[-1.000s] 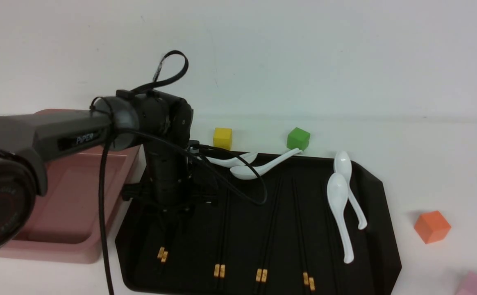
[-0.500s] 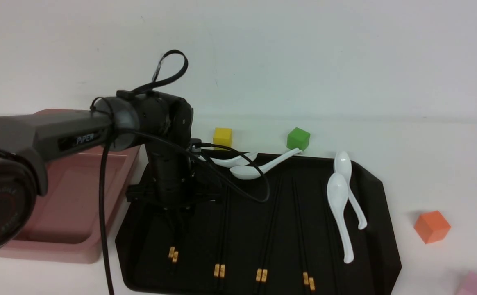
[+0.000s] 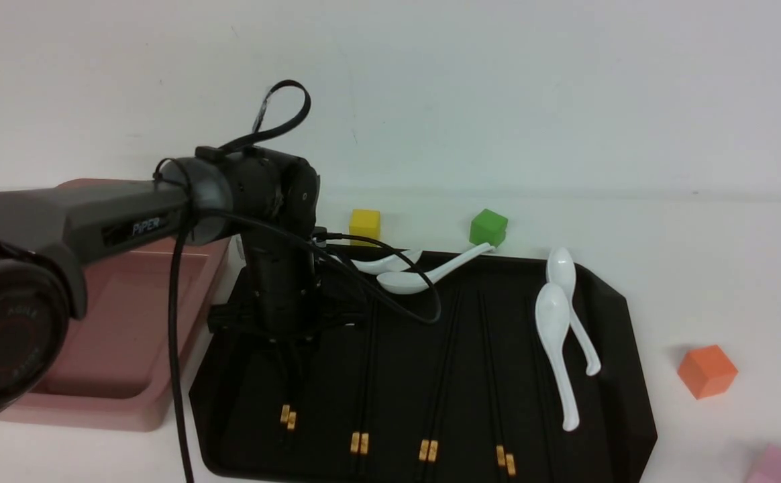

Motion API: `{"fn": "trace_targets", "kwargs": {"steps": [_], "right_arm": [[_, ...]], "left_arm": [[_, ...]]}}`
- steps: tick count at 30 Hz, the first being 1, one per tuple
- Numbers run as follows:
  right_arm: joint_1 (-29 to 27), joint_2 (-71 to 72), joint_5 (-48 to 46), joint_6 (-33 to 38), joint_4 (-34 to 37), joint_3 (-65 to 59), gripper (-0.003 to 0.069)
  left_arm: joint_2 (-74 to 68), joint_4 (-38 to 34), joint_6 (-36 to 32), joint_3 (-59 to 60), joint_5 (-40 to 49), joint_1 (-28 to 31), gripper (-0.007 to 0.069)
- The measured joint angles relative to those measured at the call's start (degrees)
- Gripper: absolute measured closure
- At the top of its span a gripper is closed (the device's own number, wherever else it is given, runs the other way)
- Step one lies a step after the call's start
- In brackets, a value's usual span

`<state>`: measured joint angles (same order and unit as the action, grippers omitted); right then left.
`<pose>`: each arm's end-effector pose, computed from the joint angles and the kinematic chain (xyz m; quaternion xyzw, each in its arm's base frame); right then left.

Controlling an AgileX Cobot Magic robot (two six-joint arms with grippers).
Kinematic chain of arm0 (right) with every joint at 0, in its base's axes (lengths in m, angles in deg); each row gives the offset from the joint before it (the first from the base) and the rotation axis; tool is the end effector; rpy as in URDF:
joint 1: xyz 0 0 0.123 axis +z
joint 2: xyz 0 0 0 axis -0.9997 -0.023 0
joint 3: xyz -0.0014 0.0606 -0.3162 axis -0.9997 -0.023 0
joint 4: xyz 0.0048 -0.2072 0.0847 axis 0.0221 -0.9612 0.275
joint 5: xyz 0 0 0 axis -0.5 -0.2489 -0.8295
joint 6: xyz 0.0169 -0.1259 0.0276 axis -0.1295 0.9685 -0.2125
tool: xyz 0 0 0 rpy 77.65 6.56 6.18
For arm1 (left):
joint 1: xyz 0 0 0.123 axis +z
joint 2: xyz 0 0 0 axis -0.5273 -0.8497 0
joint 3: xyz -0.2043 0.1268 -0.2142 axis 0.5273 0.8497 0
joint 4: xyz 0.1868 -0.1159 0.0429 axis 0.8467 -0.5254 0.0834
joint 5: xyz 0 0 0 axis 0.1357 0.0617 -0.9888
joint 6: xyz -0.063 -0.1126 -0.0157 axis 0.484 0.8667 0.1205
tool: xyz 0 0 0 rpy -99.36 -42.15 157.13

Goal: On white tablecloth take chopsticks from black tray and put them in box.
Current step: 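Reach over to the black tray and grasp a pair of chopsticks with the left gripper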

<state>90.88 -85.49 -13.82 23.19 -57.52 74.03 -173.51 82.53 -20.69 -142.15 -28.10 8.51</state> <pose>0.0245 0.0027 0.1635 0.0085 0.8009 0.0375 0.5976 0.3971 -0.1718 0.1555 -0.0329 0.9990 -0.0156 0.0270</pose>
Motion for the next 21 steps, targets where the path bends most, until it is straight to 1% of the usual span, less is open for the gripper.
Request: {"fn": "trace_targets", "kwargs": {"steps": [9,21], "right_arm": [[0.0,0.0,0.0,0.0,0.0,0.0,0.0417],[0.0,0.0,0.0,0.0,0.0,0.0,0.0417]], "left_arm": [[3.5,-1.5,-0.6,1.3,-0.5,0.0,0.0511],[17.5,-1.9,-1.8,1.3,1.8,0.6,0.0511]]}}
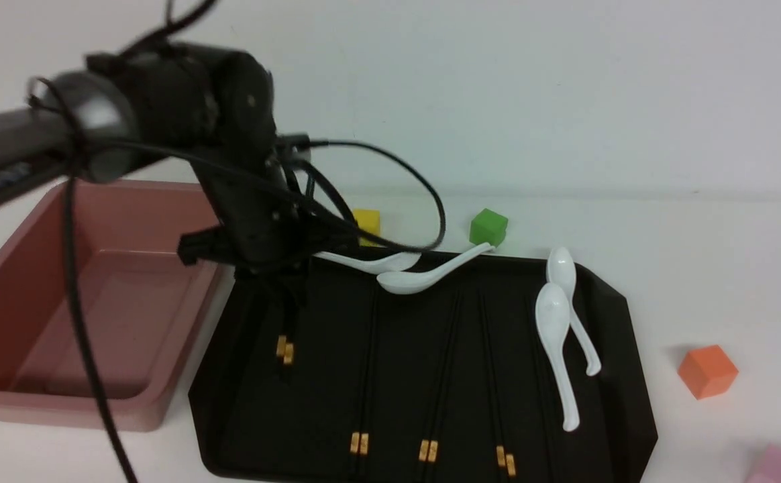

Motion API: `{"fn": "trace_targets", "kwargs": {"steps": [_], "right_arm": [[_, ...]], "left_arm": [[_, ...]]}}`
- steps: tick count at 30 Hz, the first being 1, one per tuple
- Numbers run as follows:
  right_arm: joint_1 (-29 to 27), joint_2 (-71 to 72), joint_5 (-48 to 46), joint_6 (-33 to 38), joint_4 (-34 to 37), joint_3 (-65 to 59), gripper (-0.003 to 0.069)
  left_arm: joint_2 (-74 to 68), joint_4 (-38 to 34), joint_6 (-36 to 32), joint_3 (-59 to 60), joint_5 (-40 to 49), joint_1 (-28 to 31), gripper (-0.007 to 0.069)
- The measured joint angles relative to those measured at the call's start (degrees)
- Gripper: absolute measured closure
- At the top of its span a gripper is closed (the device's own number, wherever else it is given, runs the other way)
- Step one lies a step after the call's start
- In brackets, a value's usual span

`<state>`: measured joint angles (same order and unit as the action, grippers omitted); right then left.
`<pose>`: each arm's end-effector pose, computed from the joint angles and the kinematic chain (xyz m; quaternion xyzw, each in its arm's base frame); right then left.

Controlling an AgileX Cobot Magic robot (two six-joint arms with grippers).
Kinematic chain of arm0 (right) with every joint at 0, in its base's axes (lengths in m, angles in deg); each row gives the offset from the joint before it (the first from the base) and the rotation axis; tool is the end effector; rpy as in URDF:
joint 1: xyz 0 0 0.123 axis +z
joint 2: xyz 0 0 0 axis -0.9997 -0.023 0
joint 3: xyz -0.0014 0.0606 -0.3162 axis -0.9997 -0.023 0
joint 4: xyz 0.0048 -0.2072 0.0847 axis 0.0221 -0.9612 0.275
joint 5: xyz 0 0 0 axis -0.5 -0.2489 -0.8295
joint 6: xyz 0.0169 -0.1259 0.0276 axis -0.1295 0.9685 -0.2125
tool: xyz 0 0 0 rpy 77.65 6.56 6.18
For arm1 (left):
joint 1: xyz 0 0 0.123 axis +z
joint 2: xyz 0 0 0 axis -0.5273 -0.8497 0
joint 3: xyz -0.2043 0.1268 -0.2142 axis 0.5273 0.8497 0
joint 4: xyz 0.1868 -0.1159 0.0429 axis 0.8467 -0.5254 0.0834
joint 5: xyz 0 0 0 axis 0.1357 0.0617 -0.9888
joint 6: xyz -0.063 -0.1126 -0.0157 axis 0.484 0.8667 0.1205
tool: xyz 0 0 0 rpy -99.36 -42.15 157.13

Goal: On white tablecloth take chopsticks from black tray and put them in box.
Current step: 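Reach over to the black tray and grasp a pair of chopsticks with the left gripper, then place the chopsticks into the pink bin with the left gripper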

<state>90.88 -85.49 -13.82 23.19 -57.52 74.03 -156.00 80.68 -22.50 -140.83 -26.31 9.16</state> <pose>0.0245 0.0027 0.1635 0.0085 0.8009 0.0375 0.5976 0.3637 -0.1565 0.2768 -0.0274 0.9872 -0.0797 0.1354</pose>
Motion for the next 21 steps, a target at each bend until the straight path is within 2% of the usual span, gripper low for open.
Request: {"fn": "trace_targets", "kwargs": {"steps": [7,12,16,21], "right_arm": [[0.0,0.0,0.0,0.0,0.0,0.0,0.0417],[0.0,0.0,0.0,0.0,0.0,0.0,0.0417],[0.0,0.0,0.0,0.0,0.0,0.0,0.0417],[0.0,0.0,0.0,0.0,0.0,0.0,0.0417]], "left_arm": [[4.9,0.0,-1.3,0.0,1.5,7.6,0.0511],[5.2,0.5,-3.5,0.1,3.5,18.6,0.0511],[5.1,2.6,-6.5,0.1,2.7,24.7,0.0511],[3.2,4.3,-11.3,0.1,1.9,28.2,0.0511]]}}
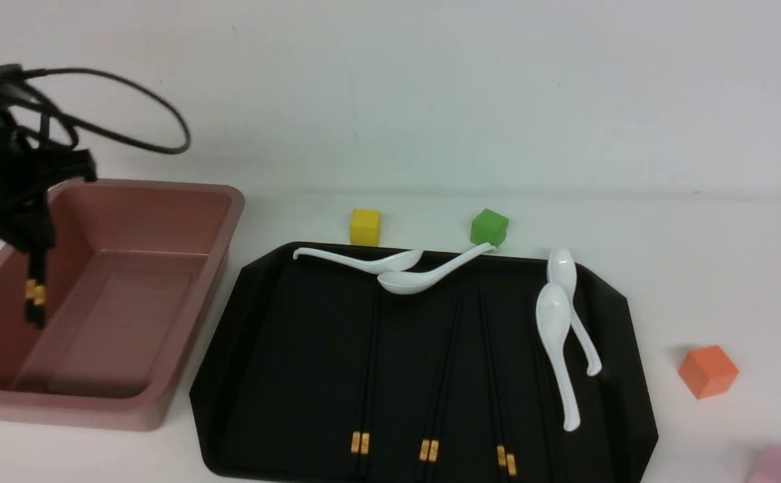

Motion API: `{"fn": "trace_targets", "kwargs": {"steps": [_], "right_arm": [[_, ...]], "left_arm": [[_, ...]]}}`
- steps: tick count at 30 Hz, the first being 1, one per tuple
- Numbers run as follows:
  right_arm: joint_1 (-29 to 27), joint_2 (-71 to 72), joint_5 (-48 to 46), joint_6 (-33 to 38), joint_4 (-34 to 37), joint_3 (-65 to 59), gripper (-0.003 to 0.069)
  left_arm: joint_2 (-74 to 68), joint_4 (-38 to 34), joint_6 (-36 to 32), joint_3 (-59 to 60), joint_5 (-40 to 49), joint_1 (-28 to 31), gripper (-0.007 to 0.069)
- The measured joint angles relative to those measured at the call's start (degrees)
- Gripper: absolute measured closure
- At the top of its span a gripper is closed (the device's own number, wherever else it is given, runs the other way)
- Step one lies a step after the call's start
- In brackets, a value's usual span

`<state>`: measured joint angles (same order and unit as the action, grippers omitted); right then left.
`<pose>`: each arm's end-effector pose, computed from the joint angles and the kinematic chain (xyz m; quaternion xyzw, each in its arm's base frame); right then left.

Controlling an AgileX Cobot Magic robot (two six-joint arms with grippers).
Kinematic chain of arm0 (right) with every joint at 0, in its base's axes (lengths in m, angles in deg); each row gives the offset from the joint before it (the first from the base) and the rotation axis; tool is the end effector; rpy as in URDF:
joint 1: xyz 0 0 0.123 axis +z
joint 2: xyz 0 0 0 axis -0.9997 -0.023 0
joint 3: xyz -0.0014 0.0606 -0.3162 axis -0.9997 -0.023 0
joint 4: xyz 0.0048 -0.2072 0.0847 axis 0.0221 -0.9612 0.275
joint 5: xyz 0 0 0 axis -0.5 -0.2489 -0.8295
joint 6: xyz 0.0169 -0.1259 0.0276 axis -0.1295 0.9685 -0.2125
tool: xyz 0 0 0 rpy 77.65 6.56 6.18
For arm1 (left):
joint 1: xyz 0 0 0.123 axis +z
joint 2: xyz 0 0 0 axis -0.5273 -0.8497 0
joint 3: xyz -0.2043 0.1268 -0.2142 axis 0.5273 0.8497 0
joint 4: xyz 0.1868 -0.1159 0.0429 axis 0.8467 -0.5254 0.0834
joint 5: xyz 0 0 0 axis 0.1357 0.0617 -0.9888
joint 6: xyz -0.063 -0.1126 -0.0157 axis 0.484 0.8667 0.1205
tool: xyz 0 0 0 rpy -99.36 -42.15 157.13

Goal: On white tablecloth take chopsticks from black tray and put them in box.
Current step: 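Place the chopsticks into the pink bin with the left gripper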

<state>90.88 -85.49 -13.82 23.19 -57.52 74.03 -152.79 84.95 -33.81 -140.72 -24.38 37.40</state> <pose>0.0245 0.0027 0.1635 0.0085 0.8009 0.0375 0.5976 0.3801 0.0414 0.2967 -0.1607 0.9728 0.0054 0.1670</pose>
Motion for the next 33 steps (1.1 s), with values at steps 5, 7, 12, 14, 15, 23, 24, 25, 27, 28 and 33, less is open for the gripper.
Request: {"fn": "trace_targets", "kwargs": {"steps": [5,7,12,14,15,23,24,25,27,28,33], "right_arm": [[0.0,0.0,0.0,0.0,0.0,0.0,0.0417],[0.0,0.0,0.0,0.0,0.0,0.0,0.0417],[0.0,0.0,0.0,0.0,0.0,0.0,0.0417],[0.0,0.0,0.0,0.0,0.0,0.0,0.0417],[0.0,0.0,0.0,0.0,0.0,0.0,0.0417],[0.0,0.0,0.0,0.0,0.0,0.0,0.0417],[0.0,0.0,0.0,0.0,0.0,0.0,0.0417],[0.0,0.0,0.0,0.0,0.0,0.0,0.0417],[0.0,0.0,0.0,0.0,0.0,0.0,0.0417],[0.0,0.0,0.0,0.0,0.0,0.0,0.0417],[0.0,0.0,0.0,0.0,0.0,0.0,0.0417]], "left_arm": [[-4.4,0.0,-1.7,0.0,0.3,0.3,0.0511],[-6.0,0.1,-1.7,0.0,-0.2,0.3,0.0511],[-8.6,0.5,0.4,0.0,-1.1,0.3,0.0511],[-9.5,0.7,1.6,0.0,-1.7,0.3,0.0509],[-9.9,0.7,1.9,0.0,-1.7,0.3,0.0505],[-11.2,1.5,3.6,0.0,-2.2,0.3,0.0389],[-11.2,1.8,3.6,0.0,-2.5,0.3,0.0379],[-11.2,2.1,3.6,0.0,-3.1,0.3,0.0379],[-11.2,2.7,3.6,0.0,-4.4,0.3,0.0398],[-11.2,2.8,3.6,0.0,-4.9,0.3,0.0415],[-11.2,4.7,3.6,0.0,-7.1,0.3,0.0585]]}}
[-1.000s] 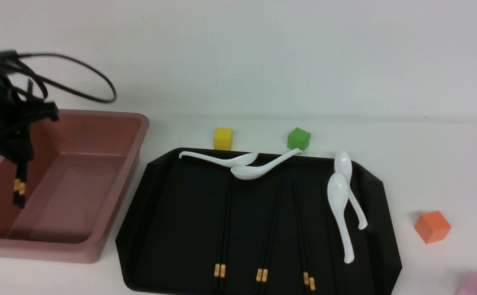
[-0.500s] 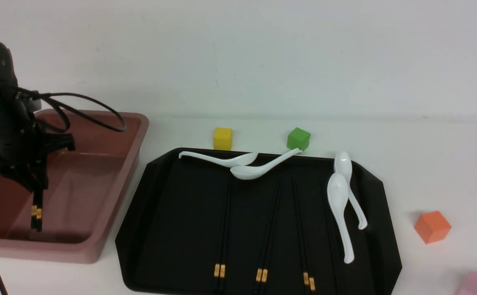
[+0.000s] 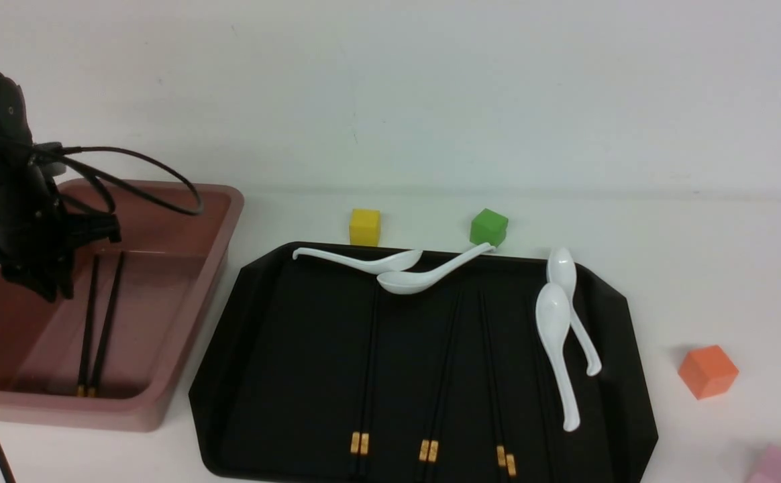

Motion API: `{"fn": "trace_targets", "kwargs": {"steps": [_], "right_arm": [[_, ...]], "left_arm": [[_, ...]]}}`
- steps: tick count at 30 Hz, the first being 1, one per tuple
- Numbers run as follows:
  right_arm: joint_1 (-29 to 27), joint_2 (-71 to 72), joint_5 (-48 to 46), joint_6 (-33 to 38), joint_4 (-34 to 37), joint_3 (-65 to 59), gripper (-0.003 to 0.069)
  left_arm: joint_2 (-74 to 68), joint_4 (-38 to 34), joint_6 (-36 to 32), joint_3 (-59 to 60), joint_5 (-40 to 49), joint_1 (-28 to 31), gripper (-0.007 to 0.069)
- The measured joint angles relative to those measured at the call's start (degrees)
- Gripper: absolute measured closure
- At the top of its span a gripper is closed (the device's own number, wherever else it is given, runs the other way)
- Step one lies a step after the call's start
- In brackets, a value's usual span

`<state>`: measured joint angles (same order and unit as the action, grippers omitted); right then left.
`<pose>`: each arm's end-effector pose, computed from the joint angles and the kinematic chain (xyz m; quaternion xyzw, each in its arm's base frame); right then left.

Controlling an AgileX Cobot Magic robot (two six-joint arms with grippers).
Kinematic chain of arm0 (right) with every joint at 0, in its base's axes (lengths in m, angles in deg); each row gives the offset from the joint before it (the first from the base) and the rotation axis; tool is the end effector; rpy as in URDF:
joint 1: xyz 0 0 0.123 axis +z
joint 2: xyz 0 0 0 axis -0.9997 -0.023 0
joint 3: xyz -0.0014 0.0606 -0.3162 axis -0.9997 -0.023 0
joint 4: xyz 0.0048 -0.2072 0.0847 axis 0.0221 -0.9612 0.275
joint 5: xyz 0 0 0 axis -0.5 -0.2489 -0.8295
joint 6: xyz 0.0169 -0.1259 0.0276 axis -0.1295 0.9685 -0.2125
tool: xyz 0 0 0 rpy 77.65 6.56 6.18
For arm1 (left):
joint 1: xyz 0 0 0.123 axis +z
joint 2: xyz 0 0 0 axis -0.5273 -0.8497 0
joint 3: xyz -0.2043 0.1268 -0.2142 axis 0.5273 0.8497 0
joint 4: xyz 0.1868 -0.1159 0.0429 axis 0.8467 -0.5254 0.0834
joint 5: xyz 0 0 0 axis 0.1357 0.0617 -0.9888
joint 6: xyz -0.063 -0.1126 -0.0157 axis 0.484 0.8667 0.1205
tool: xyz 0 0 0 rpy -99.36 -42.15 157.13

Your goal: On white tablecloth take chopsticks from black tray and put them in box.

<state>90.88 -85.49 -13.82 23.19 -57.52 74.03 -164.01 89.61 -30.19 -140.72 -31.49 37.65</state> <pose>0.0245 0.0027 0.1635 0.0085 0.8009 0.0375 0.5976 0.4214 0.0558 0.2228 -0.1741 0.9746 0.0394 0.1351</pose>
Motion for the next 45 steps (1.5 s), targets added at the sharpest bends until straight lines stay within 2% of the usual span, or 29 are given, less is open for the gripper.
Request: {"fn": "trace_targets", "kwargs": {"steps": [2,10,20,25,29,34,38,42,45], "right_arm": [[0.0,0.0,0.0,0.0,0.0,0.0,0.0417],[0.0,0.0,0.0,0.0,0.0,0.0,0.0417],[0.0,0.0,0.0,0.0,0.0,0.0,0.0417],[0.0,0.0,0.0,0.0,0.0,0.0,0.0417],[0.0,0.0,0.0,0.0,0.0,0.0,0.0417],[0.0,0.0,0.0,0.0,0.0,0.0,0.0417],[0.0,0.0,0.0,0.0,0.0,0.0,0.0417],[0.0,0.0,0.0,0.0,0.0,0.0,0.0417],[0.0,0.0,0.0,0.0,0.0,0.0,0.0417]], "left_arm": [[0.0,1.4,0.2,0.0,-0.5,0.0,0.0637],[-3.3,7.8,4.1,0.0,0.2,0.0,0.0637],[-4.5,8.1,4.4,0.0,1.8,1.7,0.0637],[-4.5,5.3,4.4,0.0,4.1,7.4,0.0637],[-4.3,3.3,4.4,0.0,4.2,9.3,0.0637],[-2.3,-0.3,3.0,0.0,3.7,8.8,0.0637],[-0.5,-6.7,0.8,0.0,5.8,7.7,0.0637],[-0.4,-13.6,-1.9,0.0,9.2,4.8,0.0637],[-0.4,-15.7,-2.9,0.0,9.1,2.0,0.0637]]}}
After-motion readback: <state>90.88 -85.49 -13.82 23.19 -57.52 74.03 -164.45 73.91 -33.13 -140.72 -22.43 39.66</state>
